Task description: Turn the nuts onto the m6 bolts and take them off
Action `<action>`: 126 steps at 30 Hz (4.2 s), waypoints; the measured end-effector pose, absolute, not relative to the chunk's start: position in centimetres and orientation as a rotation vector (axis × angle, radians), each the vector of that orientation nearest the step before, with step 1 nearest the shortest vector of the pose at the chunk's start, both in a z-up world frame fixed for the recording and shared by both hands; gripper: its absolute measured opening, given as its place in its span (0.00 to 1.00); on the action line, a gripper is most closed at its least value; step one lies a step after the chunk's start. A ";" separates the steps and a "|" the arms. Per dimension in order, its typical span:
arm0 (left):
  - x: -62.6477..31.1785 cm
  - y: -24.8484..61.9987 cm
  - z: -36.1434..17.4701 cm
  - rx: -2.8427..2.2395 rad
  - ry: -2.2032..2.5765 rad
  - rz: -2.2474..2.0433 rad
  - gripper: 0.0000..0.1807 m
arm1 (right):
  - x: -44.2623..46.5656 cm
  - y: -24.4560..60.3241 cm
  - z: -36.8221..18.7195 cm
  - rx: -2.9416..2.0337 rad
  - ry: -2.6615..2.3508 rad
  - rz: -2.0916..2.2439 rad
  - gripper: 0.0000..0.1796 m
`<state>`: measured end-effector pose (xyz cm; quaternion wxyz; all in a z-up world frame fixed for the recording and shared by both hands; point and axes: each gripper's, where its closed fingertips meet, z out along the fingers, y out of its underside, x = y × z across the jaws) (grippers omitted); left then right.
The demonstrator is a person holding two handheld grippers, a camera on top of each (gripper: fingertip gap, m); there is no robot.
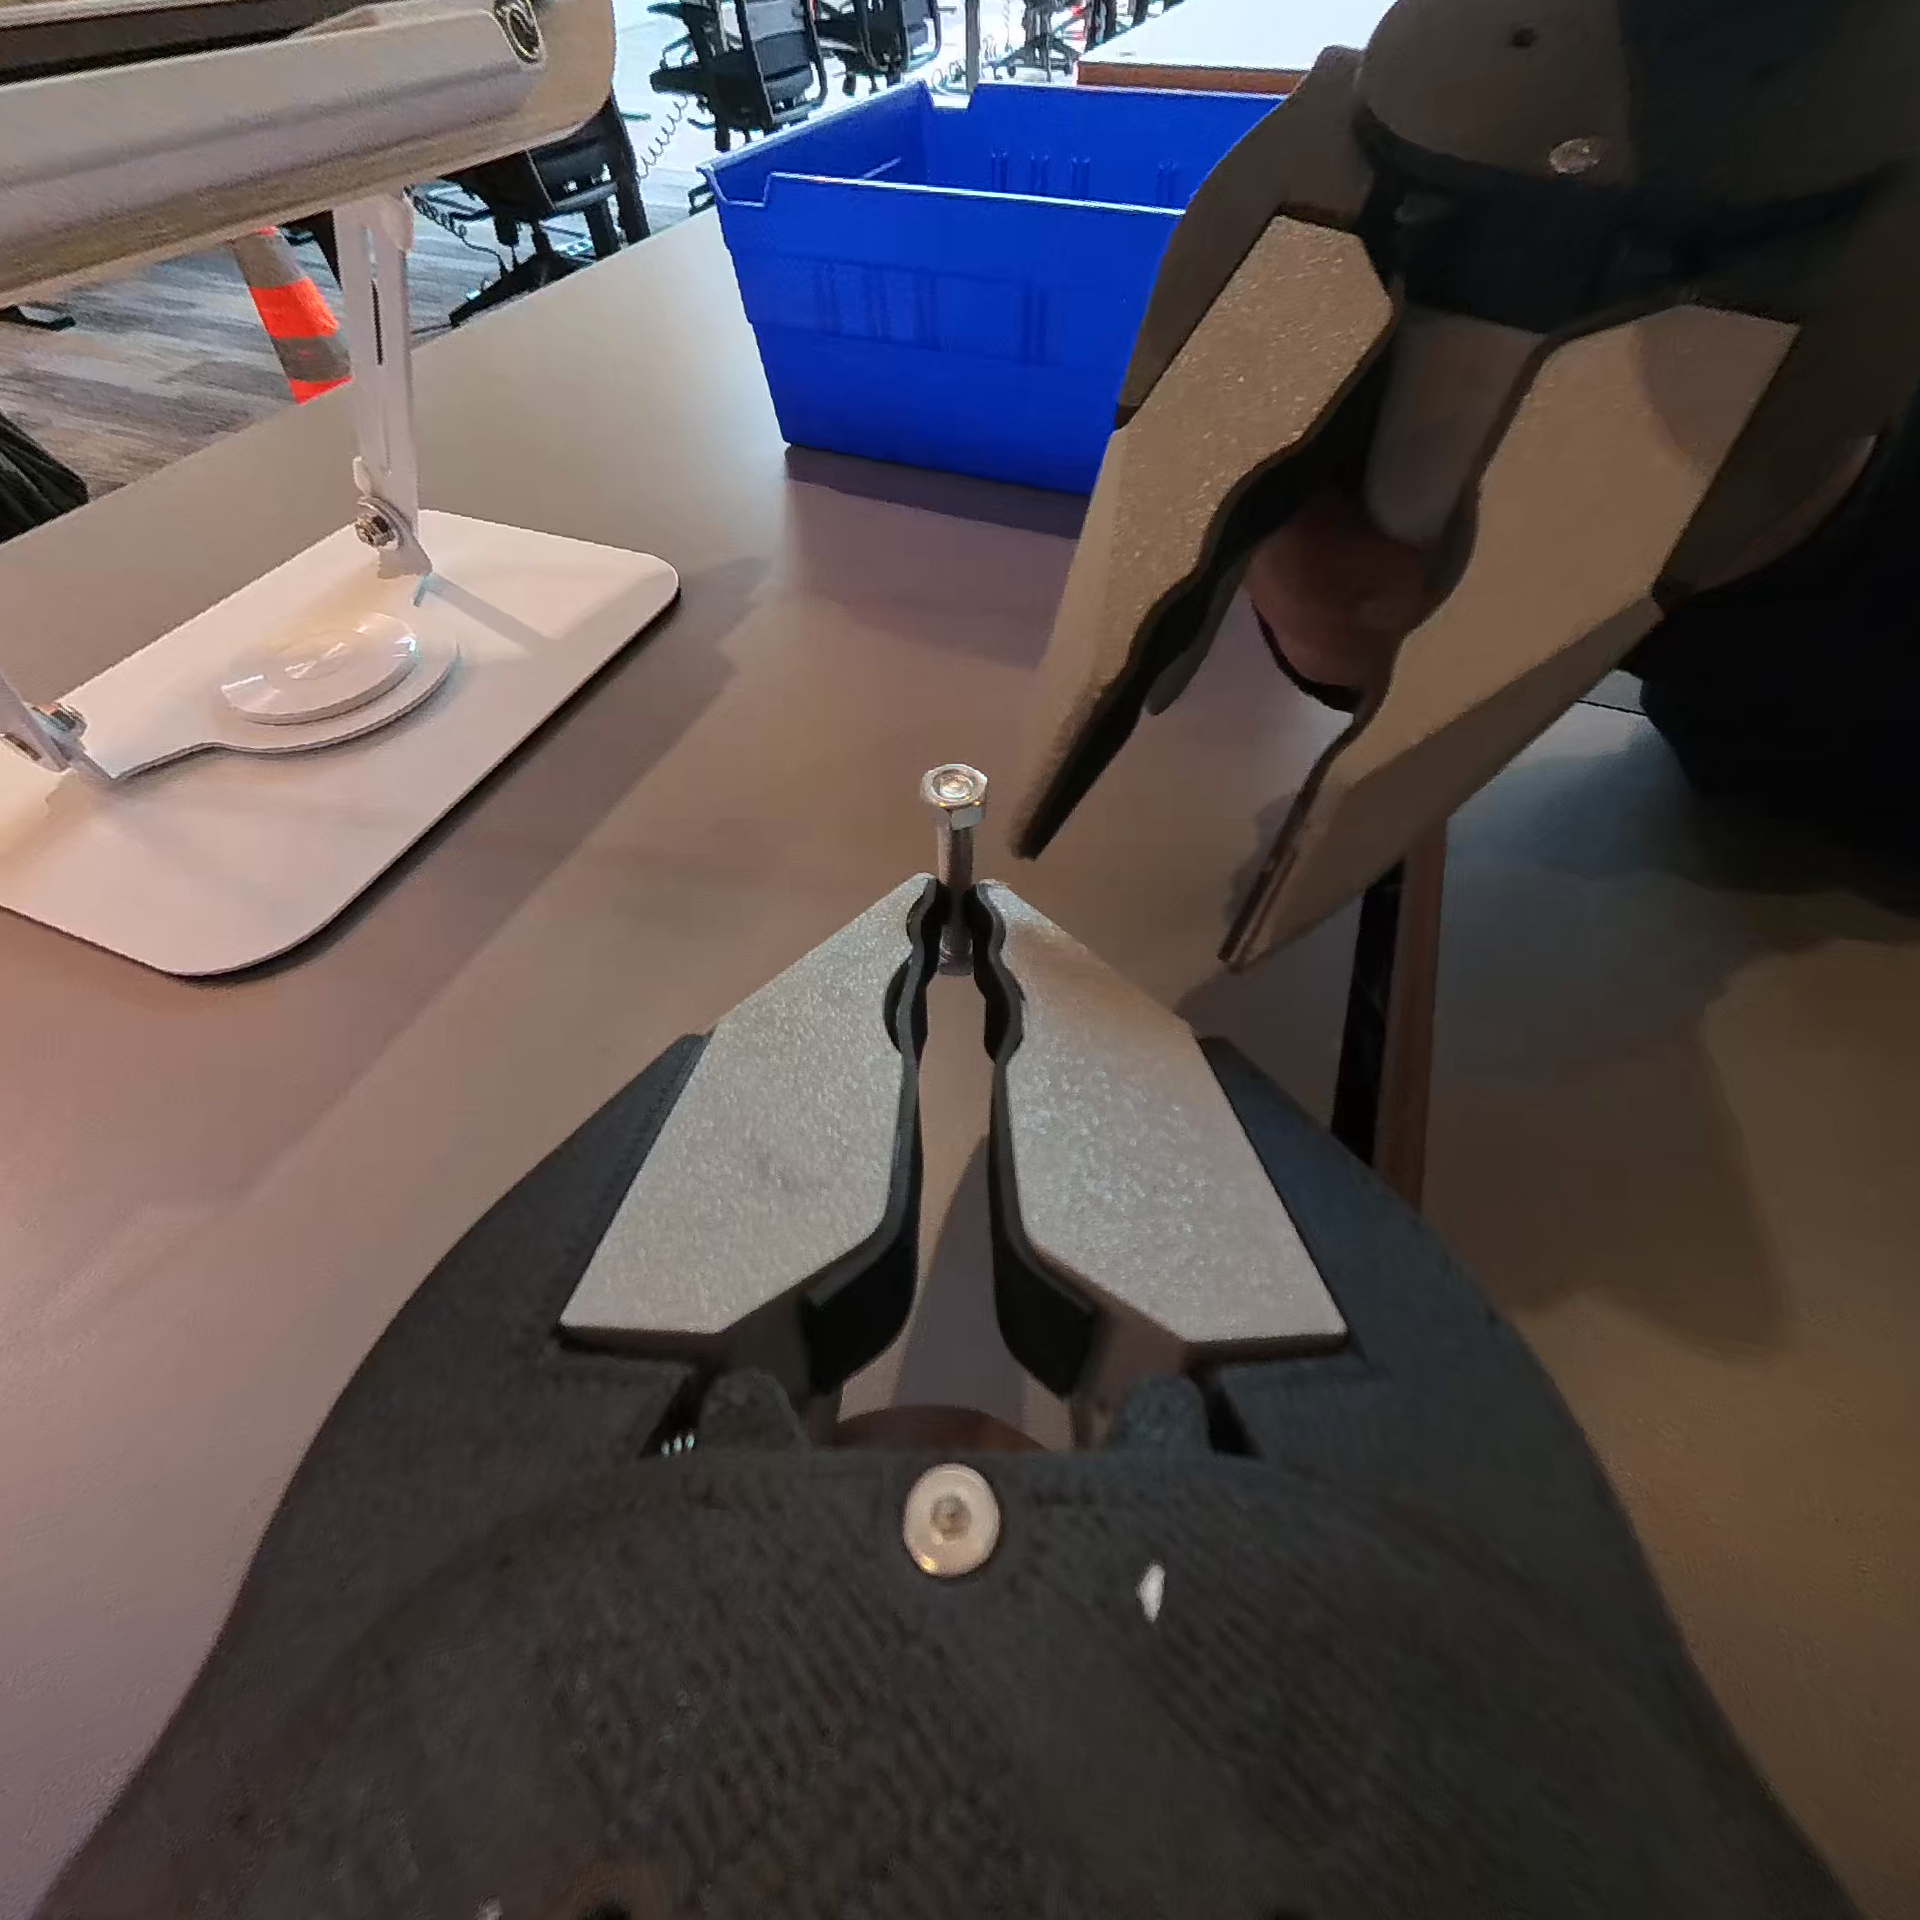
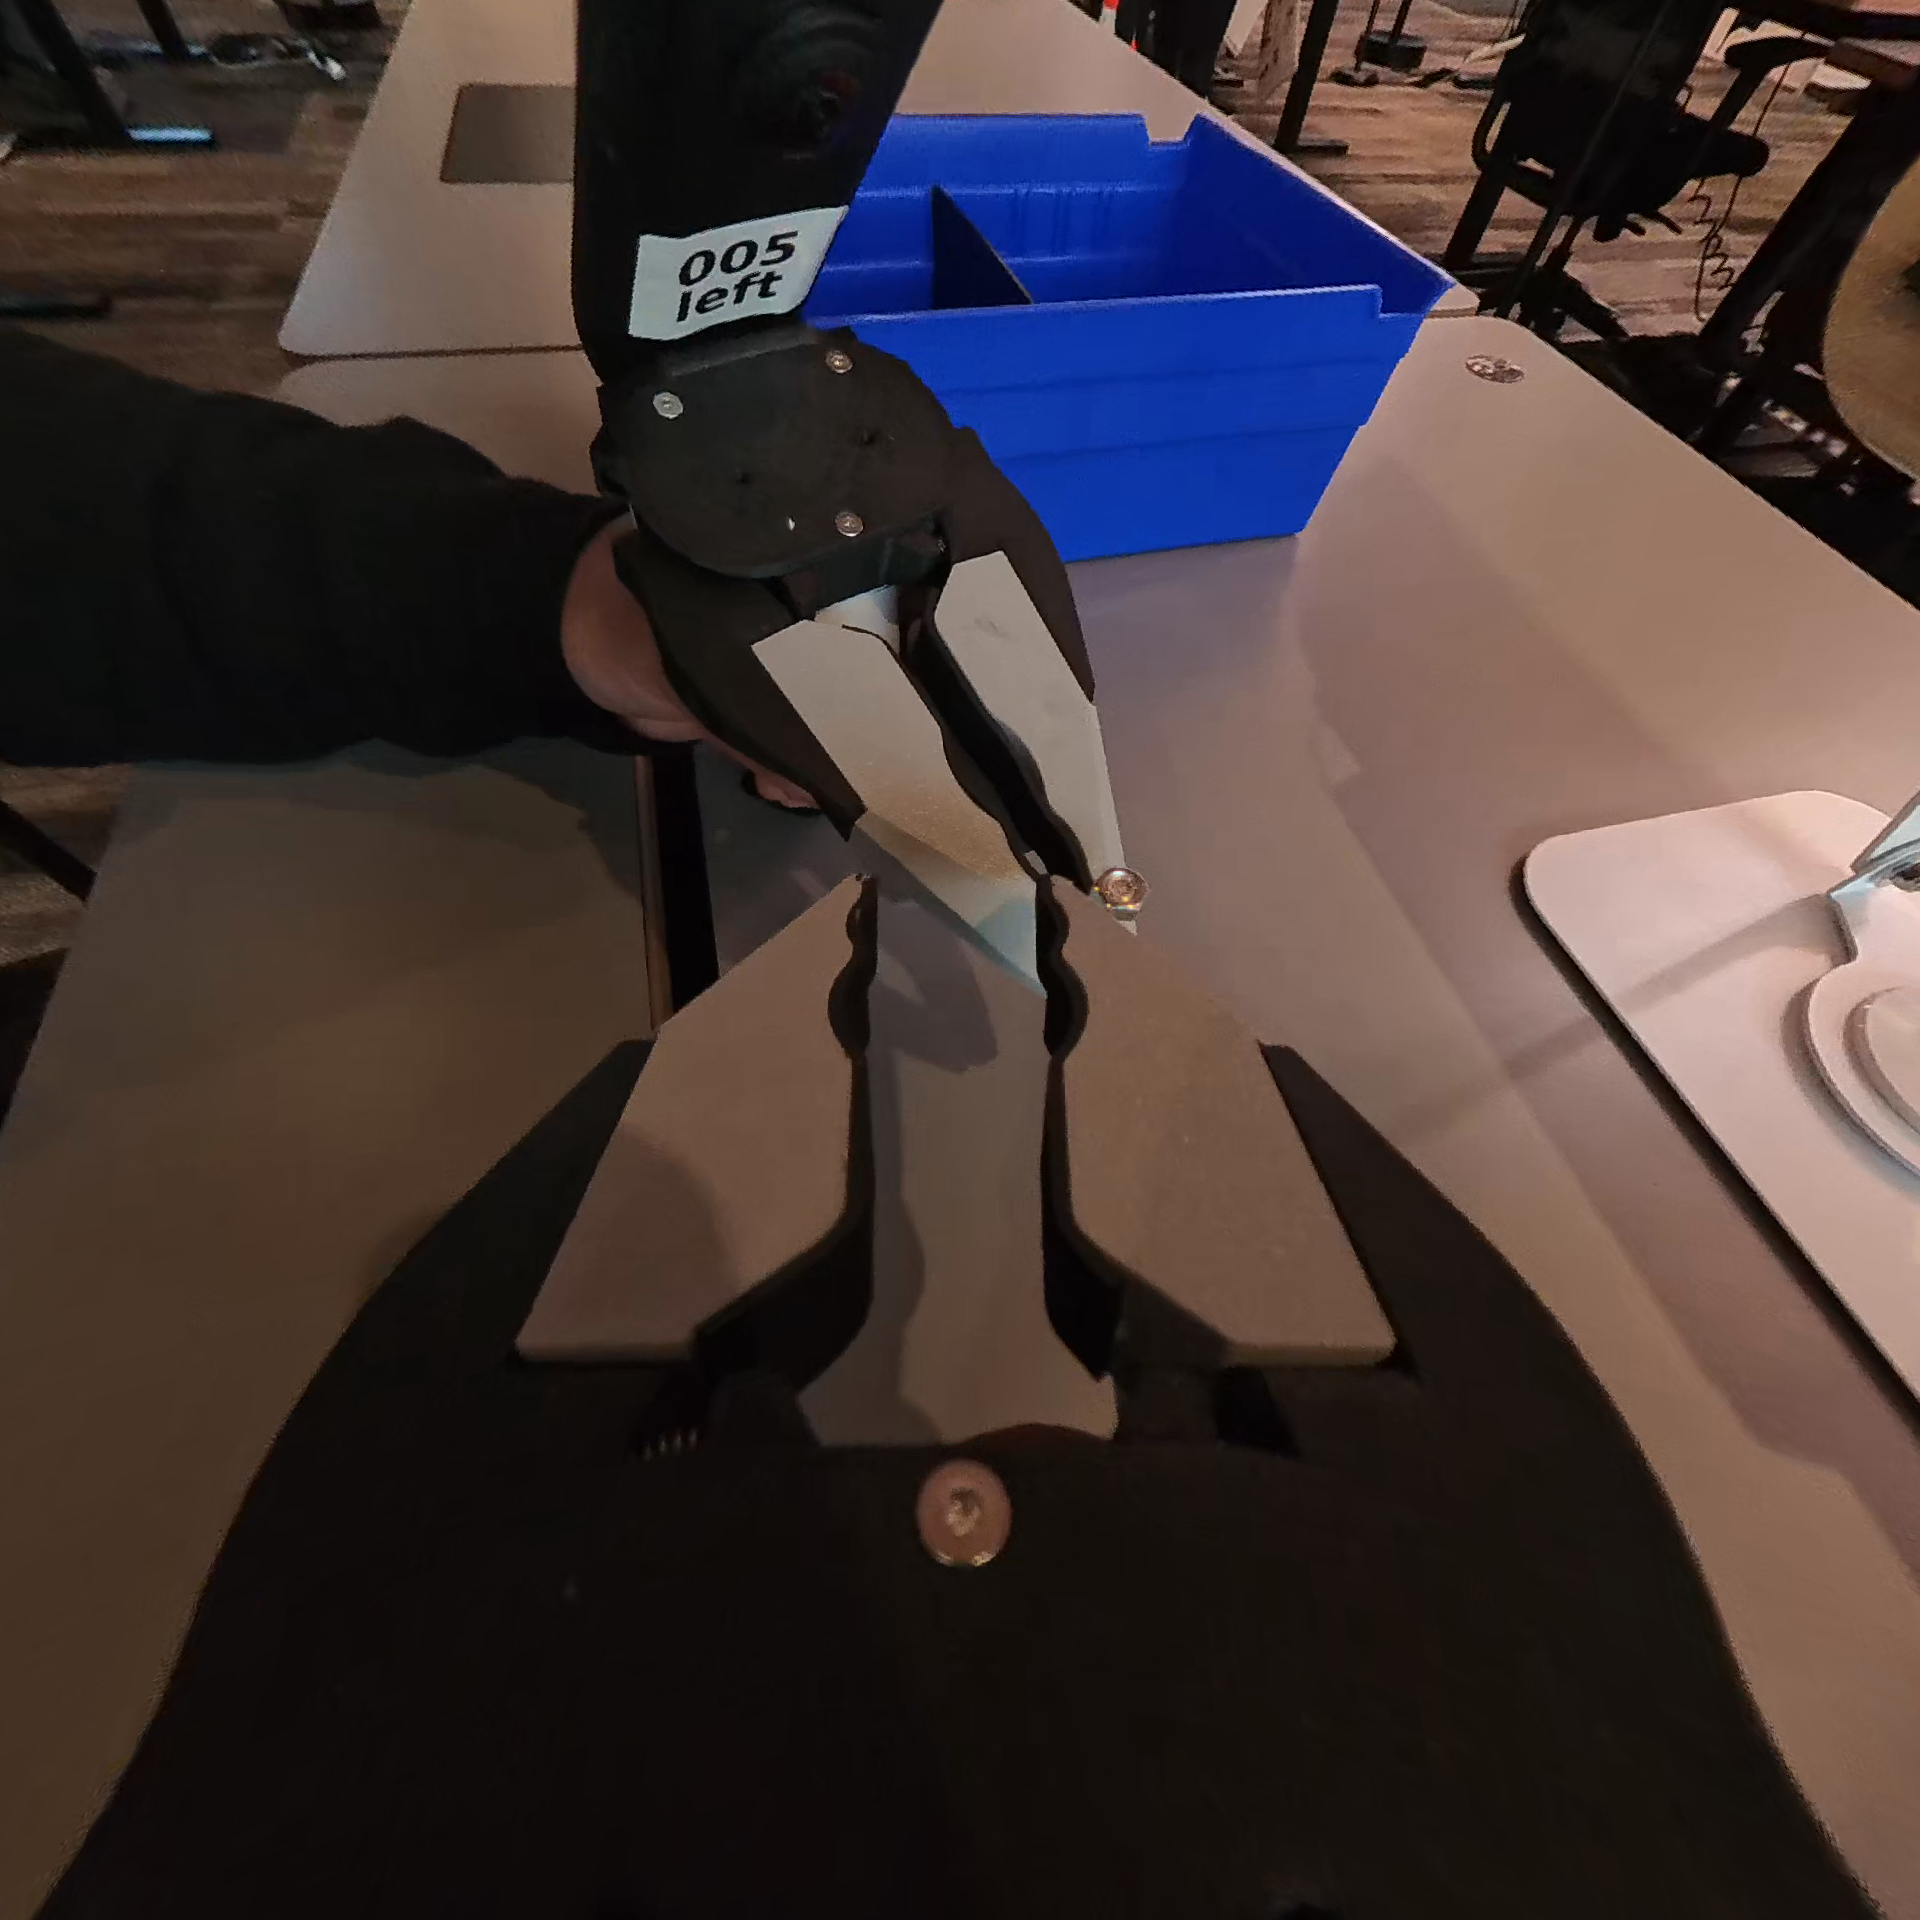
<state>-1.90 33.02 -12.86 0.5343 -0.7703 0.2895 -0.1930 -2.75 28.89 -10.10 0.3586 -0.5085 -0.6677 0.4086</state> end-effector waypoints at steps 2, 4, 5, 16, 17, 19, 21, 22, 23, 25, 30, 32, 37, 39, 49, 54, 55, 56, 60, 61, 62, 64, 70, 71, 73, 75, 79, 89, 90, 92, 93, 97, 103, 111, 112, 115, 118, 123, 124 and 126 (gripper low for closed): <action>-2.0 33.1 -12.8 -1.834 0.683 -0.464 0.01 | -2.6 29.1 -9.8 -1.309 -1.709 1.056 0.15; -2.0 33.1 -12.8 -1.834 0.681 -0.463 0.01 | -2.4 29.6 -9.5 -1.316 -1.681 1.060 0.15; -2.0 33.1 -12.8 -1.833 0.684 -0.465 0.01 | -2.3 30.0 -9.4 -1.323 -1.663 1.061 0.15; -1.8 33.0 -12.8 -1.833 0.691 -0.462 0.01 | -2.6 30.5 -9.9 -1.364 -1.645 1.050 0.19; -1.8 33.0 -12.8 -1.832 0.689 -0.462 0.01 | -2.6 30.4 -9.9 -1.360 -1.648 1.045 0.19; -1.9 33.0 -12.7 -1.831 0.684 -0.462 0.01 | -2.5 30.2 -9.8 -1.355 -1.653 1.053 0.18; -2.0 33.1 -12.7 -1.833 0.679 -0.463 0.01 | -2.5 30.0 -9.8 -1.348 -1.662 1.067 0.17; -2.0 33.1 -12.7 -1.834 0.682 -0.466 0.01 | -2.5 29.7 -9.8 -1.342 -1.671 1.076 0.16; -1.9 33.0 -12.8 -1.833 0.685 -0.465 0.01 | -2.6 29.6 -9.8 -1.337 -1.677 1.081 0.16; -1.8 33.0 -12.8 -1.835 0.693 -0.459 0.01 | -2.7 29.4 -9.8 -1.330 -1.688 1.073 0.16; -2.0 33.1 -12.7 -1.831 0.679 -0.462 0.01 | -2.4 29.8 -9.6 -1.328 -1.669 1.071 0.16; -2.0 33.1 -12.7 -1.830 0.682 -0.461 0.01 | -2.4 30.3 -9.4 -1.340 -1.640 1.071 0.16; -1.8 33.0 -12.7 -1.831 0.688 -0.462 0.01 | -2.6 30.8 -9.8 -1.373 -1.623 1.058 0.20; -1.9 33.0 -12.7 -1.831 0.686 -0.461 0.01 | -2.6 30.6 -9.9 -1.366 -1.637 1.049 0.19; -1.9 33.1 -12.8 -1.833 0.687 -0.459 0.01 | -2.6 29.3 -9.7 -1.319 -1.690 1.076 0.15; -2.0 33.1 -12.7 -1.832 0.681 -0.462 0.01 | -2.5 30.2 -9.5 -1.340 -1.649 1.064 0.17; -2.0 33.1 -12.7 -1.831 0.682 -0.461 0.01 | -2.4 30.4 -9.5 -1.347 -1.640 1.062 0.18; -1.9 33.0 -12.7 -1.831 0.686 -0.463 0.01 | -2.5 30.6 -9.5 -1.352 -1.628 1.059 0.19; -1.8 33.0 -12.7 -1.830 0.687 -0.463 0.01 | -2.7 30.9 -9.6 -1.361 -1.615 1.051 0.22; -1.9 33.0 -12.7 -1.830 0.687 -0.464 0.01 | -2.7 30.7 -9.7 -1.359 -1.623 1.052 0.22; -1.8 33.0 -12.7 -1.830 0.687 -0.466 0.01 | -2.7 30.5 -9.7 -1.355 -1.633 1.053 0.21; -1.8 33.0 -12.7 -1.830 0.691 -0.467 0.01 | -2.8 30.4 -9.8 -1.350 -1.645 1.050 0.21; -2.0 33.1 -12.7 -1.833 0.677 -0.464 0.01 | -2.6 29.7 -9.7 -1.333 -1.667 1.089 0.15; -2.0 33.1 -12.7 -1.832 0.679 -0.465 0.01 | -2.6 29.5 -9.6 -1.327 -1.672 1.100 0.15; -1.9 33.1 -12.8 -1.833 0.685 -0.459 0.01 | -2.6 29.4 -9.7 -1.324 -1.683 1.083 0.15; -1.9 33.1 -12.8 -1.834 0.685 -0.461 0.01 | -2.6 29.5 -9.8 -1.325 -1.681 1.075 0.15; -1.9 33.0 -12.7 -1.832 0.684 -0.465 0.01 | -2.5 30.2 -9.6 -1.341 -1.648 1.075 0.15; -2.0 33.1 -12.7 -1.832 0.678 -0.462 0.01 | -2.6 29.8 -9.8 -1.340 -1.664 1.080 0.15; -2.0 33.1 -12.7 -1.833 0.679 -0.463 0.01 | -2.6 29.3 -9.7 -1.324 -1.680 1.100 0.13; -2.0 33.0 -12.8 -1.835 0.685 -0.460 0.01 | -2.6 29.0 -9.8 -1.309 -1.701 1.086 0.14; -1.9 33.0 -12.8 -1.834 0.685 -0.460 0.01 | -2.6 29.2 -9.9 -1.309 -1.702 1.060 0.15; -2.0 33.0 -12.8 -1.832 0.681 -0.465 0.01 | -2.5 30.1 -9.6 -1.333 -1.654 1.057 0.15; -1.9 33.0 -12.8 -1.833 0.686 -0.460 0.01 | -2.5 31.0 -9.8 -1.386 -1.611 1.065 0.20; -1.9 33.0 -12.8 -1.833 0.685 -0.461 0.01 | -2.6 29.2 -9.9 -1.318 -1.698 1.066 0.14; -1.9 33.0 -12.8 -1.834 0.685 -0.461 0.01 | -2.5 29.5 -9.8 -1.327 -1.683 1.069 0.14; -1.9 33.0 -12.8 -1.833 0.684 -0.463 0.01 | -2.4 30.5 -9.4 -1.350 -1.629 1.067 0.15; -1.9 33.0 -12.8 -1.832 0.687 -0.464 0.01 | -2.5 31.0 -9.3 -1.365 -1.600 1.059 0.17; -1.8 32.9 -12.8 -1.831 0.689 -0.461 0.01 | -2.6 30.5 -9.9 -1.365 -1.638 1.049 0.17; -1.9 33.0 -12.7 -1.831 0.684 -0.459 0.01 | -2.5 30.3 -9.8 -1.352 -1.650 1.045 0.15; -2.0 33.0 -12.7 -1.833 0.678 -0.462 0.01 | -2.3 29.1 -9.6 -1.317 -1.695 1.110 0.05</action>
